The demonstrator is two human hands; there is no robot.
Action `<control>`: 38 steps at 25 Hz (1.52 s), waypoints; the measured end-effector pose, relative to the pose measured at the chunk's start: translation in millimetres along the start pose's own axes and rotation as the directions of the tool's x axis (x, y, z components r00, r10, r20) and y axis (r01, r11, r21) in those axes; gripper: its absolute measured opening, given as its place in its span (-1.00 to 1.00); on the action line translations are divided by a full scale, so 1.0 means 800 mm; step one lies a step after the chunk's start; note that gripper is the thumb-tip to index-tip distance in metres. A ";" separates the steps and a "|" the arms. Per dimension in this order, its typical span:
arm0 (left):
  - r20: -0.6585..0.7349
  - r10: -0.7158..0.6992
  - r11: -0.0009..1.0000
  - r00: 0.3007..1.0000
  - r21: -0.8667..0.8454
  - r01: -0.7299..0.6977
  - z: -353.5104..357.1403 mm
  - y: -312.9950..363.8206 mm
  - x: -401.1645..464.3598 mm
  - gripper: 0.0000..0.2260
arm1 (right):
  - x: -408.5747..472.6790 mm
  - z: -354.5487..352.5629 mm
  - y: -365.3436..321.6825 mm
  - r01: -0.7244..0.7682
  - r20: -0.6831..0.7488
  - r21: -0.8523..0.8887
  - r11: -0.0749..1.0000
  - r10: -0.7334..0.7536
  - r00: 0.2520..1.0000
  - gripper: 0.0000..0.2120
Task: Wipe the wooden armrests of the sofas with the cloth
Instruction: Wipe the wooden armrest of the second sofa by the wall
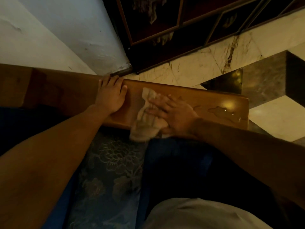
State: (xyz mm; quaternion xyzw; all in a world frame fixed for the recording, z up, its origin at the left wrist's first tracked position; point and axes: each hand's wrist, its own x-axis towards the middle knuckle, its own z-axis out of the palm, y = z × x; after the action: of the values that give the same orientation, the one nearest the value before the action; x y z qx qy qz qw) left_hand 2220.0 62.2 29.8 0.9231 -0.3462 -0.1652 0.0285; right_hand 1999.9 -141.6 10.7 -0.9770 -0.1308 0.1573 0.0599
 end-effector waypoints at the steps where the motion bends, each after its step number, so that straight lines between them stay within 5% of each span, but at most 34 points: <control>1: -0.008 -0.007 1.000 1.000 -0.004 0.007 0.001 0.005 -0.004 -0.54 | 0.017 -0.007 0.016 -0.120 -0.006 0.022 0.993 0.120 0.993 -0.12; 4: -0.027 -0.044 0.999 0.999 0.010 0.044 0.010 0.023 -0.012 -0.55 | 0.077 -0.035 0.057 -0.484 0.071 0.287 0.827 0.485 0.871 -0.15; 7: -0.058 -0.086 0.996 0.995 0.012 0.087 0.007 0.038 -0.006 -0.59 | 0.114 -0.062 0.064 -0.651 0.206 0.484 0.585 0.647 0.734 -0.23; 9: -0.093 -0.099 0.995 0.991 0.006 0.100 0.002 0.044 0.004 -0.61 | 0.093 -0.043 0.038 -0.641 0.070 0.368 0.674 0.667 0.742 -0.23; 11: -0.105 -0.123 0.992 0.987 0.010 0.124 -0.002 0.048 0.013 -0.61 | 0.035 -0.020 -0.004 -0.469 -0.090 0.261 0.844 0.505 0.858 -0.18; 15: -0.065 -0.083 0.996 0.994 0.008 0.083 -0.004 0.072 0.028 -0.42 | -0.079 0.016 -0.007 -0.130 -0.048 0.150 0.980 0.138 0.989 -0.12; 17: -0.022 -0.027 0.997 0.999 0.072 0.029 0.001 0.084 0.031 -0.40 | -0.085 0.008 0.040 -0.186 0.019 0.075 0.980 0.185 0.983 -0.12; 20: -0.010 -0.018 0.991 1.000 0.134 0.019 0.006 0.088 0.032 -0.49 | -0.019 -0.028 0.103 -0.564 0.186 0.272 0.780 0.532 0.826 -0.14; 22: 0.000 -0.024 0.993 1.000 0.116 0.024 0.008 0.084 0.033 -0.52 | 0.027 -0.049 0.114 -0.693 0.317 0.474 0.544 0.629 0.710 -0.27; 23: 0.010 -0.021 0.996 1.000 0.083 0.020 0.008 0.082 0.037 -0.53 | 0.036 -0.052 0.104 -0.713 0.304 0.481 0.509 0.666 0.681 -0.34; 26: 0.045 -0.016 1.000 0.999 -0.006 0.017 0.004 0.077 0.048 -0.56 | 0.003 -0.030 0.041 -0.660 0.038 0.354 0.662 0.695 0.718 -0.29; 28: 0.080 -0.016 1.000 0.997 0.020 0.014 0.003 0.081 0.054 -0.54 | -0.042 -0.009 -0.019 -0.490 -0.079 0.315 0.813 0.537 0.840 -0.21; 31: 0.124 -0.035 0.993 0.992 0.118 0.021 0.006 0.112 0.057 -0.40 | -0.092 0.024 -0.052 -0.241 -0.065 0.201 0.949 0.259 0.964 -0.19; 34: 0.175 0.008 0.987 0.985 0.157 -0.036 0.025 0.155 0.050 -0.39 | -0.134 0.041 -0.013 -0.213 -0.046 0.124 0.969 0.220 0.974 -0.12; 38: 0.155 0.011 0.980 0.988 0.194 -0.042 0.041 0.177 0.040 -0.36 | -0.196 0.050 0.052 -0.426 -0.060 0.162 0.890 0.440 0.896 -0.14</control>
State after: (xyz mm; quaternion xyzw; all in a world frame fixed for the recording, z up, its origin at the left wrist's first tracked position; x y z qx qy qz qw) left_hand 2142.8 -63.9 13.5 0.9013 -0.3743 -0.1999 -0.0874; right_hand 1852.9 -221.2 12.6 -0.9809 0.1049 0.1292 0.1004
